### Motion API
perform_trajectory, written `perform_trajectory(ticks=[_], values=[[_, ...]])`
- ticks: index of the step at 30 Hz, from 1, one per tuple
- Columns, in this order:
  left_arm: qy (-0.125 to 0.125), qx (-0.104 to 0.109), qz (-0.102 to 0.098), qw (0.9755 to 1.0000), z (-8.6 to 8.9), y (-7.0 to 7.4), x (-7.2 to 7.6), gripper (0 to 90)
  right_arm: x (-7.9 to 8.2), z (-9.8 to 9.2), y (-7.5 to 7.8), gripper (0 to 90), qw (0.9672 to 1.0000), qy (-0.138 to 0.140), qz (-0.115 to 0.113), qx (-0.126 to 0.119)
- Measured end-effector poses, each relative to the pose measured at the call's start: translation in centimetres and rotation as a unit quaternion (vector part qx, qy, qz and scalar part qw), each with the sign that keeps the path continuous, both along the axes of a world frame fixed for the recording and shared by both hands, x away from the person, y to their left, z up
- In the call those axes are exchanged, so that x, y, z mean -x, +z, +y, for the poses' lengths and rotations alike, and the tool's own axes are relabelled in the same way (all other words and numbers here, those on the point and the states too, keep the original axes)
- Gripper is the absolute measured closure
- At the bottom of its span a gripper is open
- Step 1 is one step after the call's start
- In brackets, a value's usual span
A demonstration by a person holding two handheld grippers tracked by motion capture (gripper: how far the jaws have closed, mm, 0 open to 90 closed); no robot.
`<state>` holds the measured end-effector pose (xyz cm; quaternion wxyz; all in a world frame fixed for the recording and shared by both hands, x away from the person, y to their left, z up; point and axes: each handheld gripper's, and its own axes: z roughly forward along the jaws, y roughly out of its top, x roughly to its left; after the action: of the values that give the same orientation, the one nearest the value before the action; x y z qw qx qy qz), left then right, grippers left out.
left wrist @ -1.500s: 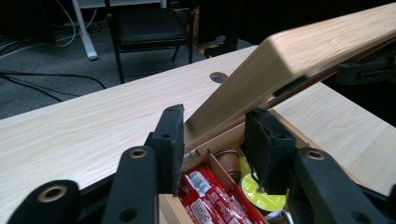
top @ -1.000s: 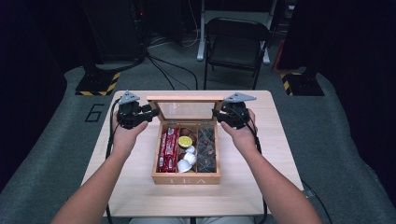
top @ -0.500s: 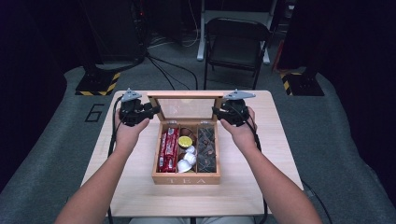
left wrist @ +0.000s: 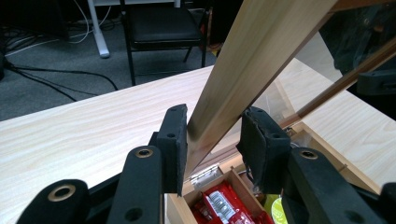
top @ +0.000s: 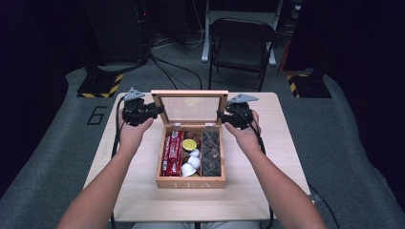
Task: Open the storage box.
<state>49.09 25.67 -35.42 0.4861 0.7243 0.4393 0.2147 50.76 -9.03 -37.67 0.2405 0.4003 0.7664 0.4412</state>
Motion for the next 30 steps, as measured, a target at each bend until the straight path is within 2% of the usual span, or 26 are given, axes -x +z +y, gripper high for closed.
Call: perform_trajectory(ticks=[10,20,24,30], values=[[-0.002,-0.003,0.0,1.0,0.0,0.1,-0.6,62.0,-0.8,0.6,-0.9,58.1,0.9999,0.001,0.012,0.001],[0.0,-0.006,0.001,1.0,0.0,0.2,-1.1,62.5,-1.5,0.7,-1.4,58.8,0.9999,-0.005,0.016,0.002],[0.002,-0.001,-0.003,1.0,0.0,0.1,-1.4,62.6,-1.6,0.8,-1.5,60.5,0.9999,-0.007,0.015,0.006],[-0.001,0.006,0.016,0.9999,0.2,-0.9,-1.9,59.6,-1.9,0.4,-1.5,64.0,0.9997,-0.012,0.018,-0.004]])
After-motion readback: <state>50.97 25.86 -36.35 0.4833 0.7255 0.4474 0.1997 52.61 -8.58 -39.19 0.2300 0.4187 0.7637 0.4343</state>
